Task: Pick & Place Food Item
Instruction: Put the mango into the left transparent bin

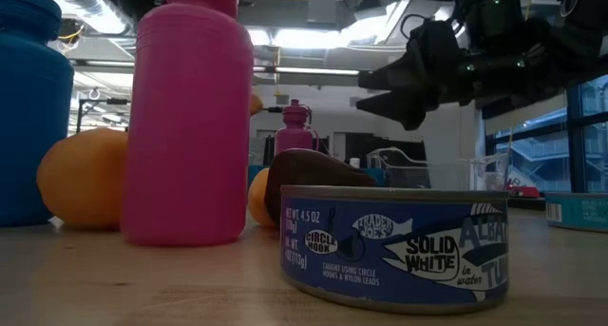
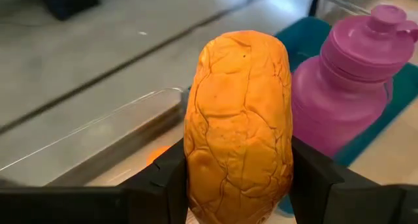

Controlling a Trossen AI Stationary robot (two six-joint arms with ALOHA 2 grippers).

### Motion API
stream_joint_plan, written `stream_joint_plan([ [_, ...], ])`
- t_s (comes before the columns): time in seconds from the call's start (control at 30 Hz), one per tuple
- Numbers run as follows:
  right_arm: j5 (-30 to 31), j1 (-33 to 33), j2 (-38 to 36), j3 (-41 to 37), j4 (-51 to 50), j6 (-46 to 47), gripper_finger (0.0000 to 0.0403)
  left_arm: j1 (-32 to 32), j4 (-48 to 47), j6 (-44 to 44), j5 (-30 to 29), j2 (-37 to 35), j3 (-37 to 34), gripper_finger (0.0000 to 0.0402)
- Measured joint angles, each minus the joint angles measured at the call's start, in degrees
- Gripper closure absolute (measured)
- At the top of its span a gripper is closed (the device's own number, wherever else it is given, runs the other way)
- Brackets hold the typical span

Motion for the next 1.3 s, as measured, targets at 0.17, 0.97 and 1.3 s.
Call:
stream_joint_plan([
  [0.17,2.69,0.00,0.00,0.00,2.08,0.24,0.0097,7.43,3.56,4.12,13.55,-0.09,-0.59,0.0226],
  [0.97,8.11,-0.02,0.00,0.00,2.00,6.01,0.0097,19.53,-10.27,6.33,14.41,-14.61,-5.13,0.0226],
  [1.3,8.11,0.00,0.00,0.00,1.98,7.50,0.0097,19.53,-19.21,6.54,12.82,-2.59,4.98,0.0226],
])
